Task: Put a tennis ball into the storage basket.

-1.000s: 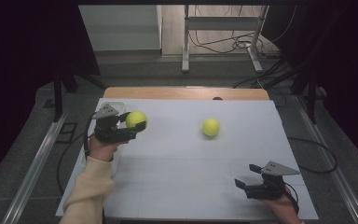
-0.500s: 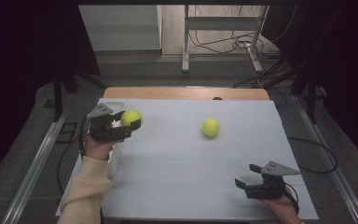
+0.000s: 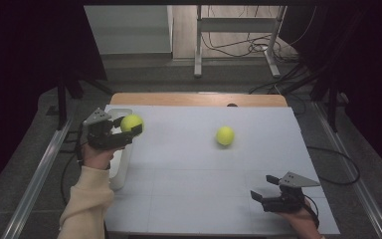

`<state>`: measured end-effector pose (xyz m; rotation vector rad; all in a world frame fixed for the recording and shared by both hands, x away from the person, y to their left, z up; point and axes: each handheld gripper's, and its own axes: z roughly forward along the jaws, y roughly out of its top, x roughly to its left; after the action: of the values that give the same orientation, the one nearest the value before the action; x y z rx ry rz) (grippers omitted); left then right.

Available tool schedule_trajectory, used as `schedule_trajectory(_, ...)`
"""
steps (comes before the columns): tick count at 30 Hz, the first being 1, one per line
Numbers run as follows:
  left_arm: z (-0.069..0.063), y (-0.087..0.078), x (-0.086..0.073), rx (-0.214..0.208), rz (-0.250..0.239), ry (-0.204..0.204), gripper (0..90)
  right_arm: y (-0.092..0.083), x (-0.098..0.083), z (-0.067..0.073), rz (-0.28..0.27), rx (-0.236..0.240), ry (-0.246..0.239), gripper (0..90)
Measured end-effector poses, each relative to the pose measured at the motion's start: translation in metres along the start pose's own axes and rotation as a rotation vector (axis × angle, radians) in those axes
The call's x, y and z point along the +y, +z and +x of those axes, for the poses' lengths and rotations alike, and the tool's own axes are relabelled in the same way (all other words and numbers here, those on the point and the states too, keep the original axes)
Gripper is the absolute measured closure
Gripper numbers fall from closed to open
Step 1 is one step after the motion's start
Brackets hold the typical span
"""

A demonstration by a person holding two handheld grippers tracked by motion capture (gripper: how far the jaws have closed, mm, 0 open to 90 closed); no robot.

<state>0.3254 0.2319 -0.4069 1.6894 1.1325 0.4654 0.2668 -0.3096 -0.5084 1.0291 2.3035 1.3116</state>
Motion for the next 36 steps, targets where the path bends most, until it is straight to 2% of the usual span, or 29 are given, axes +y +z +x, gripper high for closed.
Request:
schedule_trajectory(19,0.025,-0.019,0.001,0.071,-0.036,-0.041,26.9,0.0,0.0,0.0,0.001,0.0,0.002,13.2)
schedule_trajectory(29,0.032,-0.011,0.002,0.104,-0.016,-0.037,26.9,0.0,0.0,0.0,-0.001,-0.001,0.002,13.2)
schedule_trajectory(36,0.041,-0.002,0.002,0.118,0.007,-0.056,26.9,0.001,0.0,0.0,0.001,-0.003,0.003,13.3)
